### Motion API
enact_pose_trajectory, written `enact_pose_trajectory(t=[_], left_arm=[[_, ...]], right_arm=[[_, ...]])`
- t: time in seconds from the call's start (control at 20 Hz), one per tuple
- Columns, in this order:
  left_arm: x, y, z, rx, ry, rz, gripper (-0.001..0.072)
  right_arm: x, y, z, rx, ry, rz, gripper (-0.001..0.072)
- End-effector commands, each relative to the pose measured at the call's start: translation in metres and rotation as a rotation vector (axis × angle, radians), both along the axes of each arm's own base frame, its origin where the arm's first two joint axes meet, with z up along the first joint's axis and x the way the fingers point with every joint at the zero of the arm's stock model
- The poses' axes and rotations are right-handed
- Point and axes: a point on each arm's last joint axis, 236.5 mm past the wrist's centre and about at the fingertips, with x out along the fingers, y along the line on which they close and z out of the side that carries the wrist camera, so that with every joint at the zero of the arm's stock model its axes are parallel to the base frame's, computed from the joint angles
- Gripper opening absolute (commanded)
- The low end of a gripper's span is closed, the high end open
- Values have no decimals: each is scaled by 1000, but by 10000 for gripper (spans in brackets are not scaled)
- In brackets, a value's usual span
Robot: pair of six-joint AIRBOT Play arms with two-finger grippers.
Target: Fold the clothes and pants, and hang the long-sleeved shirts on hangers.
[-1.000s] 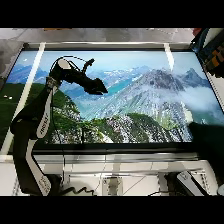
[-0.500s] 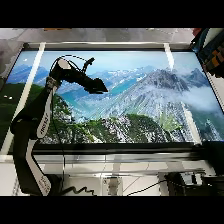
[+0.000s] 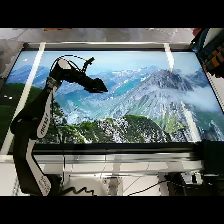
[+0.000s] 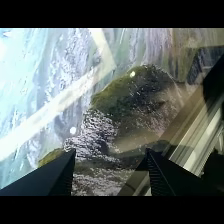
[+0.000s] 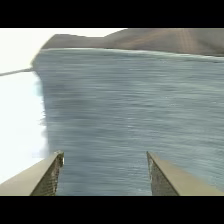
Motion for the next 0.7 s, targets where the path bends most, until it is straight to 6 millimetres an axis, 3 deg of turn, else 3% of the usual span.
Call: enact_pose_trajectory(t=[0.0, 0.15, 0.25, 0.4, 0.5, 0.6, 0.65], left_arm=[[0, 1, -7, 8, 10, 0, 475], [1, -2, -6, -13, 27, 13, 472], [2, -6, 7, -77, 66, 40, 473], [12, 3, 33, -175, 104, 111, 471], [24, 20, 57, -225, 82, 164, 460], [40, 46, 81, -242, 13, 236, 286], [49, 60, 95, -250, -27, 280, 279]], right_arm=[[87, -4, 8, 4, -265, 172, 591], [195, 31, 9, 74, -412, 487, 591], [271, 80, 11, 117, -481, 729, 591], [366, 180, 14, 172, -564, 1022, 591], [412, 252, 20, 202, -646, 1161, 591], [442, 315, 28, 228, -735, 1243, 591], [453, 340, 31, 235, -771, 1268, 590]])
